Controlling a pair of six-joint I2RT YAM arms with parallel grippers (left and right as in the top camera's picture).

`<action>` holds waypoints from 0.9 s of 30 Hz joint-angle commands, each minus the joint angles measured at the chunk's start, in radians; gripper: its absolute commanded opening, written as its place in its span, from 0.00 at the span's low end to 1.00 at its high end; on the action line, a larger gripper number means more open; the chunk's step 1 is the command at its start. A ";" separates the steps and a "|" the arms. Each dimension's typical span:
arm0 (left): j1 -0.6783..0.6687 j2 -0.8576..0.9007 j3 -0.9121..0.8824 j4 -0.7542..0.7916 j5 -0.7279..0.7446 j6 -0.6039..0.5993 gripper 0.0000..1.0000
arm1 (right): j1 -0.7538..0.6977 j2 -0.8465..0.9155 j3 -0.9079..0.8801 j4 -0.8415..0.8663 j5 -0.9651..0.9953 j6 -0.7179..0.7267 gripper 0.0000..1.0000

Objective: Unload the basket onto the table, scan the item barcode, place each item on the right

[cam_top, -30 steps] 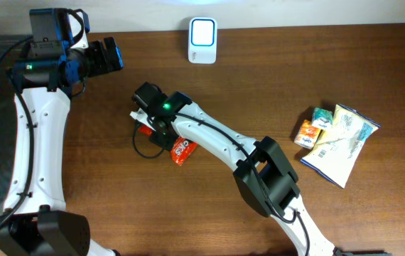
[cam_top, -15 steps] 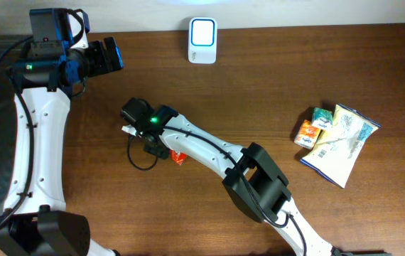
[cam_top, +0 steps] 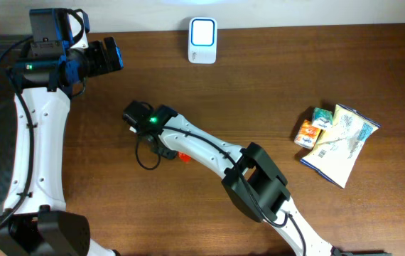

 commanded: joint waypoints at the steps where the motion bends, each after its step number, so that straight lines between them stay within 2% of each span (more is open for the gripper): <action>1: -0.001 0.005 0.002 0.002 -0.004 0.016 0.99 | -0.043 -0.101 0.048 -0.057 -0.218 0.055 0.04; 6: -0.001 0.005 0.002 0.002 -0.004 0.017 0.99 | -0.166 -0.212 0.058 -0.064 -0.660 0.136 0.04; 8: -0.001 0.005 0.002 0.002 -0.004 0.017 0.99 | -0.224 -0.212 0.053 -0.067 -0.922 0.136 0.04; 11: -0.001 0.005 0.002 0.002 -0.004 0.016 0.99 | -0.269 -0.203 0.016 -0.065 -1.087 0.136 0.04; 13: -0.001 0.005 0.002 0.002 -0.004 0.017 0.99 | -0.275 -0.203 -0.028 -0.064 -0.973 0.136 0.04; 14: -0.001 0.005 0.002 0.002 -0.004 0.017 0.99 | -0.272 -0.203 -0.043 -0.062 -0.888 0.136 0.17; 15: -0.001 0.005 0.002 0.002 -0.004 0.017 0.99 | -0.265 -0.203 -0.057 -0.057 -0.799 0.136 0.38; 17: -0.002 0.005 0.002 0.002 -0.004 0.017 0.99 | -0.255 -0.202 -0.068 -0.041 -0.673 0.134 0.60; 20: -0.001 0.005 0.002 0.002 -0.004 0.017 0.99 | -0.224 -0.195 -0.069 0.000 -0.489 0.082 0.68; 27: -0.001 0.005 0.002 0.002 -0.004 0.017 0.99 | -0.086 -0.146 -0.069 0.087 -0.242 -0.032 0.69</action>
